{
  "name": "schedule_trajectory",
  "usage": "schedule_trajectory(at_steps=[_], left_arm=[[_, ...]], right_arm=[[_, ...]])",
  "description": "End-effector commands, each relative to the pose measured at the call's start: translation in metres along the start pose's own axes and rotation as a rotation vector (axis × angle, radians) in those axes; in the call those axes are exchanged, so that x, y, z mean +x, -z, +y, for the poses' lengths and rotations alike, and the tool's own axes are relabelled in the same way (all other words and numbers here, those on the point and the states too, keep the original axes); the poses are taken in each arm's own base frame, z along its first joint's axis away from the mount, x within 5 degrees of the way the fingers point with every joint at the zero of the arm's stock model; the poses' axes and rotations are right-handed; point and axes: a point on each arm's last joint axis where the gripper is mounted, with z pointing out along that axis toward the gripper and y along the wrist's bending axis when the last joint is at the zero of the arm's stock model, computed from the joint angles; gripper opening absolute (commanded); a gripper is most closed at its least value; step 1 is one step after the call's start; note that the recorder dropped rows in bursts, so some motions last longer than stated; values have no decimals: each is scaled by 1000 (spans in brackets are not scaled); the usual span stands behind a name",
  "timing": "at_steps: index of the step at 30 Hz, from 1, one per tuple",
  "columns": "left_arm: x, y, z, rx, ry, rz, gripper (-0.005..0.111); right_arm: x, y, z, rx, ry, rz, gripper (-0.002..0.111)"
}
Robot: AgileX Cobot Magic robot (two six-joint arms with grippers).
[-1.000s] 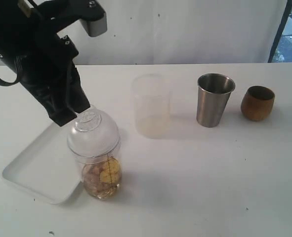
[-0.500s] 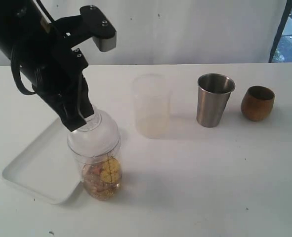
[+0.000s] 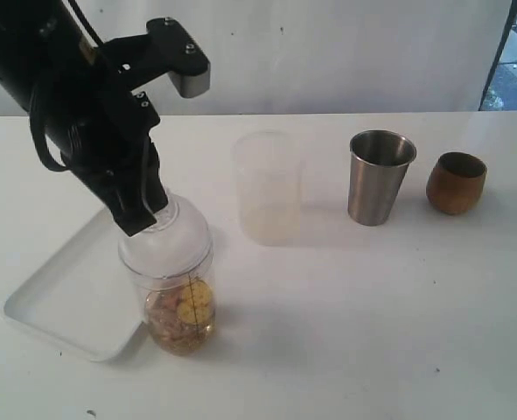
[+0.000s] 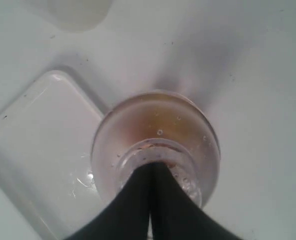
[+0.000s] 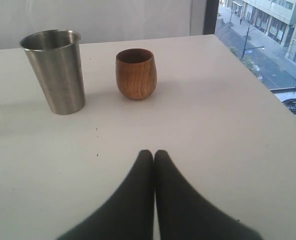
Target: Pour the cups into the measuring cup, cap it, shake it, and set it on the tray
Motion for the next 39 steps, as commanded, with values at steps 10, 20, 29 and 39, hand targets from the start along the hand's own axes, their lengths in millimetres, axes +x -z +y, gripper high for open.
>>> schedule_trajectory(at_steps=[10,20,29,39], left_arm=[[-2,-24,0,62,6,83,0],[-2,-33,2,72,8,105,0],[-4,-45,2,102,17,125,0],[4,-56,2,90,-9,149,0]], right_arm=[[-1,0,-1,10,-11,-12,0],[-1,0,-1,10,-11,-12,0],[-1,0,-1,10,-11,-12,0],[-1,0,-1,10,-11,-12,0]])
